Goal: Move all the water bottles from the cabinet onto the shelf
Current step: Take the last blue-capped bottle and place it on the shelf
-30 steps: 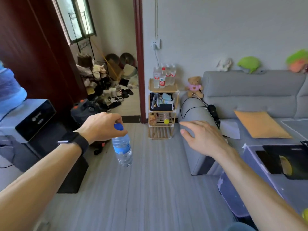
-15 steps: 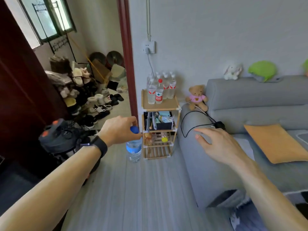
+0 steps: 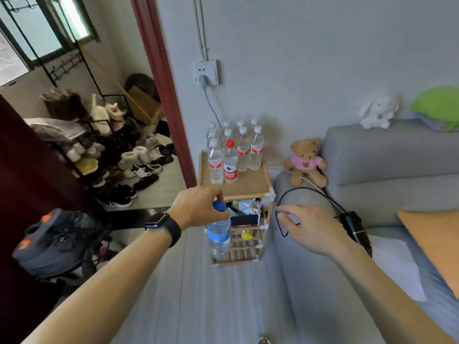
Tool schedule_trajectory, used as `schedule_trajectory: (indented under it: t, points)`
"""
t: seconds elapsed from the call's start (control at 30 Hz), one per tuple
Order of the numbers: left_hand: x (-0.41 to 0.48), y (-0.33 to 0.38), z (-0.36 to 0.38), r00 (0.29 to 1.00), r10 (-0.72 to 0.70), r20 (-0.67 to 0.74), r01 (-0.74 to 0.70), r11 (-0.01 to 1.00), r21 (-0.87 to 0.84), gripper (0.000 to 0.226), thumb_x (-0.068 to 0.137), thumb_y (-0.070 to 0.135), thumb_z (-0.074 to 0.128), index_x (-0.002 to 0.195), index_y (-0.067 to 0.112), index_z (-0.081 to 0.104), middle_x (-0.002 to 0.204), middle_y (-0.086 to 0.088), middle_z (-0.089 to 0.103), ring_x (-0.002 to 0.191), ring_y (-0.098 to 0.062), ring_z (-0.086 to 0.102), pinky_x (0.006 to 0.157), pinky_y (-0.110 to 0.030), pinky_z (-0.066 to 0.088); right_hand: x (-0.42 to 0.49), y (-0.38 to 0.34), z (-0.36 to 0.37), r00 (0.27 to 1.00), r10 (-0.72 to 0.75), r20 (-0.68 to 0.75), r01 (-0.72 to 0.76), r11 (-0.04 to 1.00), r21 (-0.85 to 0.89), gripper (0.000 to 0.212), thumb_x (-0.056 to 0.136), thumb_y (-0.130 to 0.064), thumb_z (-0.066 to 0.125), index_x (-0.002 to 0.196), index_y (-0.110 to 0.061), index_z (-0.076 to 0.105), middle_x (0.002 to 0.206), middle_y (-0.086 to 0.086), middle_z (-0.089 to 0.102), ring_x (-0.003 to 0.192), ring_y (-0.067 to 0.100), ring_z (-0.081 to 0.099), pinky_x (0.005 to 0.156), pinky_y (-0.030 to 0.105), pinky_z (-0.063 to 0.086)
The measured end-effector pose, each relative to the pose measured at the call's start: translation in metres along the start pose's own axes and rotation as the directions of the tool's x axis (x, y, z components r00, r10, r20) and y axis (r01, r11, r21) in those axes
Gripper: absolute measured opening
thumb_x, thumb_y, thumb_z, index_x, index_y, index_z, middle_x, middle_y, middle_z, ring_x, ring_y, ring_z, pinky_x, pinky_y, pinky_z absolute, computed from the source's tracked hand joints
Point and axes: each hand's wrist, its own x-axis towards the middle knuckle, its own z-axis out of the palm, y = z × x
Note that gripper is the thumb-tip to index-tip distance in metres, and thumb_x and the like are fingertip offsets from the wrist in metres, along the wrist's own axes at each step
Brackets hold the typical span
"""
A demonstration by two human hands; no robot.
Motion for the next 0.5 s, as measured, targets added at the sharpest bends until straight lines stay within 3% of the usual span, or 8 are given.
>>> schedule_trajectory:
  t: [0.1, 0.23, 0.37, 0.5]
  points:
    - [0.044, 0.004, 0.005, 0.999, 0.025, 0.021, -0.025, 1.000, -0.003, 0.027, 0.080, 0.058, 0.062, 0.091, 0.036, 0.052, 0.071, 0.014, 0.054, 0.064, -0.004, 0.051, 0.055, -0.025, 0.037, 0.048, 0.017, -0.001, 0.995, 0.013, 0.094, -0.014, 1.000, 0.013, 0.038, 0.098, -0.051, 0.038, 0.128, -0.037, 0.058, 0.125, -0.011, 0.065, 0.113, 0.016, 0.058, 0.093, 0.038, 0.048]
    - [0.116, 0.004, 0.015, 0.999, 0.049, 0.025, -0.047, 0.997, -0.068, 0.029, 0.080, 0.059, 0.061, 0.095, 0.035, 0.054, 0.081, 0.012, 0.061, 0.073, -0.011, 0.058, 0.062, -0.028, 0.048, 0.109, 0.033, 0.002, 0.986, 0.009, 0.164, -0.015, 0.999, 0.039, 0.037, 0.098, -0.049, 0.041, 0.131, -0.040, 0.055, 0.116, -0.010, 0.066, 0.104, 0.014, 0.061, 0.091, 0.035, 0.048]
    - [0.178, 0.010, 0.022, 0.988, 0.152, 0.026, -0.149, 0.985, -0.082, 0.028, 0.082, 0.054, 0.063, 0.098, 0.032, 0.056, 0.076, 0.012, 0.057, 0.070, -0.010, 0.054, 0.055, -0.024, 0.038, 0.163, 0.042, 0.008, 0.972, -0.003, 0.235, -0.021, 0.995, 0.102, 0.038, 0.095, -0.047, 0.050, 0.131, -0.036, 0.055, 0.115, -0.006, 0.067, 0.105, 0.015, 0.059, 0.090, 0.034, 0.046]
    - [0.236, 0.008, 0.020, 0.974, 0.225, 0.022, -0.219, 0.963, -0.159, 0.023, 0.081, 0.048, 0.065, 0.098, 0.034, 0.057, 0.084, 0.013, 0.060, 0.075, -0.011, 0.055, 0.057, -0.023, 0.039, 0.217, 0.055, 0.007, 0.946, 0.037, 0.321, -0.122, 0.960, 0.250, 0.069, 0.080, -0.059, 0.064, 0.143, -0.043, 0.040, 0.133, -0.018, 0.053, 0.114, 0.007, 0.055, 0.092, 0.024, 0.045]
